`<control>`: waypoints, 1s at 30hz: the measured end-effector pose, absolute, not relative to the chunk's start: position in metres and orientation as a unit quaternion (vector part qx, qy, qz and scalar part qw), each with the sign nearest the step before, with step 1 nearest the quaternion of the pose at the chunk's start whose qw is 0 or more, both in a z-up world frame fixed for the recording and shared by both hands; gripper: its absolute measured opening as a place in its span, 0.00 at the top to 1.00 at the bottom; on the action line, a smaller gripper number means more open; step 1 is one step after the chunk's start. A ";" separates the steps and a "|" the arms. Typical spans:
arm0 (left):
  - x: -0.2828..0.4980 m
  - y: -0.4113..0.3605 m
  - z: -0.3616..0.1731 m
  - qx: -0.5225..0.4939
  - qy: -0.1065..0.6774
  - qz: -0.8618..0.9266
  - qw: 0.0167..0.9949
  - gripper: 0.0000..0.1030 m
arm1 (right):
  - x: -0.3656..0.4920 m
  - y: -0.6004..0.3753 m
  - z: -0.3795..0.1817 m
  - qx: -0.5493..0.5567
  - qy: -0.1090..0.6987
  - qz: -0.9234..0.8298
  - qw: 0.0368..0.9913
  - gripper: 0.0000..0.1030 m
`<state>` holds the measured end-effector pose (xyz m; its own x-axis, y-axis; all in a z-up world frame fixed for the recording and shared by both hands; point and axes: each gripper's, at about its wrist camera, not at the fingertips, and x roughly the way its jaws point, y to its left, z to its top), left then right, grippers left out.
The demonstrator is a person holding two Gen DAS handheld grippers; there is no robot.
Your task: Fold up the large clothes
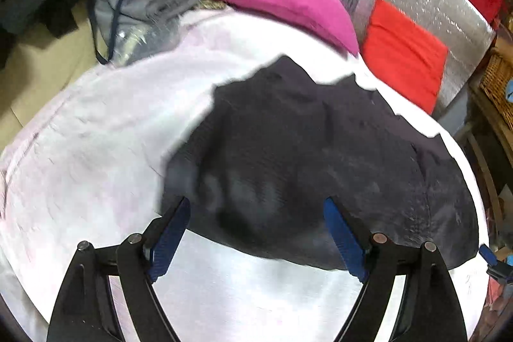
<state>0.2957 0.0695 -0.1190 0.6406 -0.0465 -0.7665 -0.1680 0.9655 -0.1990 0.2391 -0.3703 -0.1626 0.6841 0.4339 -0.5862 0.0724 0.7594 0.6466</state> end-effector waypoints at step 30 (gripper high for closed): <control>0.271 0.043 -0.092 -0.044 0.390 0.028 0.919 0.17 | 0.236 -0.320 -0.149 0.229 0.388 0.140 0.882 0.16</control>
<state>0.2709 0.0434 -0.0923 0.6944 0.0169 -0.7194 -0.0855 0.9946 -0.0592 0.2364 -0.3199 -0.1486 0.6602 0.4241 -0.6199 -0.0691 0.8561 0.5121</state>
